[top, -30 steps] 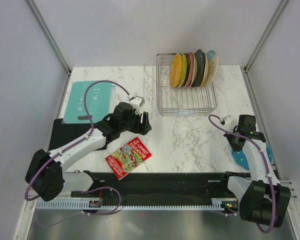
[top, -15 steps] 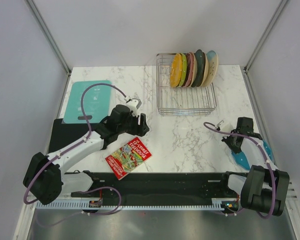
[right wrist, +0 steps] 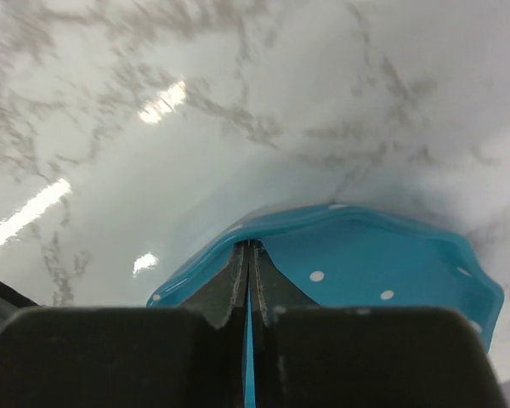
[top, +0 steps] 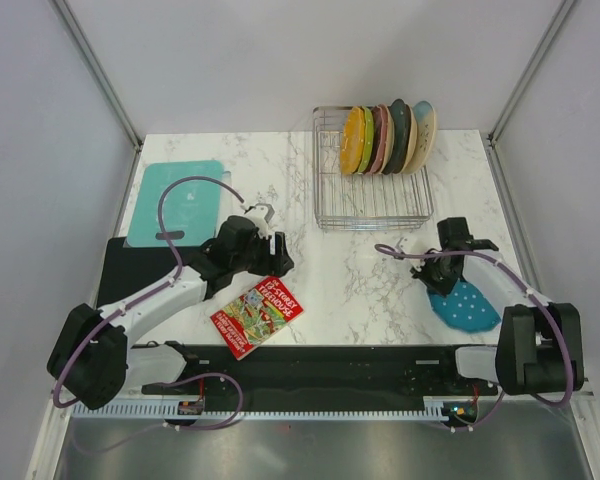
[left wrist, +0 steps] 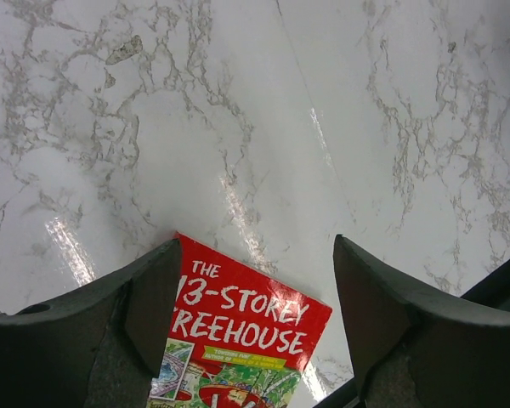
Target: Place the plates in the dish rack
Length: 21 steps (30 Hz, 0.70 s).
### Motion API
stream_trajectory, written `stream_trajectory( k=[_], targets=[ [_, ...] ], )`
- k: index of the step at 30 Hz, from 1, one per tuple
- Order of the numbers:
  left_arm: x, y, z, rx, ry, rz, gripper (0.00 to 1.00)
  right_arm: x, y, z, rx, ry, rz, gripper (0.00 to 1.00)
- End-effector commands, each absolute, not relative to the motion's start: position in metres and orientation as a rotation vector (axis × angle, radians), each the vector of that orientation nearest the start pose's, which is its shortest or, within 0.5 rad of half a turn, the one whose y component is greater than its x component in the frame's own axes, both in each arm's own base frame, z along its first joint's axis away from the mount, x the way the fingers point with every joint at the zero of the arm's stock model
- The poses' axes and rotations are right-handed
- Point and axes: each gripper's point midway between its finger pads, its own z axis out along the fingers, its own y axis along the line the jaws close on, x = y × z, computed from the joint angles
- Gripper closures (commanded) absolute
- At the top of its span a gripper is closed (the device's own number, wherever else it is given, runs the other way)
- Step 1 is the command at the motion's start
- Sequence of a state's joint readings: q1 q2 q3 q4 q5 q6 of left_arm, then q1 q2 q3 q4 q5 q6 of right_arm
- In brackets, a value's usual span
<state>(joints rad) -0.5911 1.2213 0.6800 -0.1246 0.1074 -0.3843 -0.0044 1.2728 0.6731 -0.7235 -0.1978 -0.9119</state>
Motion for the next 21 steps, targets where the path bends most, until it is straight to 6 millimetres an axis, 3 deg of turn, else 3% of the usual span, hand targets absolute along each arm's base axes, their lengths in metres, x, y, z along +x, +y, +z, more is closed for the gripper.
stream_trajectory(
  k=[1, 7, 10, 15, 18, 19, 21],
  targets=[
    [0.272, -0.221, 0.111, 0.238, 2.255, -0.676, 0.21, 0.234, 0.064, 0.042, -1.386, 2.358, 0.295, 0.96],
    [0.275, -0.213, 0.108, 0.205, 2.264, -0.673, 0.20, 0.253, 0.120, 0.044, -1.465, 2.299, 0.399, 0.94],
    [0.275, -0.209, 0.107, 0.192, 2.268, -0.666, 0.19, 0.253, 0.150, 0.040, -1.520, 2.265, 0.452, 0.94],
    [0.276, -0.199, 0.104, 0.153, 2.285, -0.650, 0.19, 0.254, 0.214, 0.040, -1.586, 2.161, 0.527, 0.94],
    [0.274, -0.195, 0.100, 0.118, 2.300, -0.646, 0.17, 0.261, 0.254, 0.045, -1.573, 2.115, 0.570, 0.94],
    [0.272, -0.193, 0.095, 0.106, 2.313, -0.645, 0.16, 0.267, 0.274, 0.056, -1.568, 2.065, 0.586, 0.94],
    [0.269, -0.195, 0.092, 0.080, 2.332, -0.678, 0.16, 0.270, 0.290, 0.059, -1.513, 2.098, 0.617, 0.93]
  ],
)
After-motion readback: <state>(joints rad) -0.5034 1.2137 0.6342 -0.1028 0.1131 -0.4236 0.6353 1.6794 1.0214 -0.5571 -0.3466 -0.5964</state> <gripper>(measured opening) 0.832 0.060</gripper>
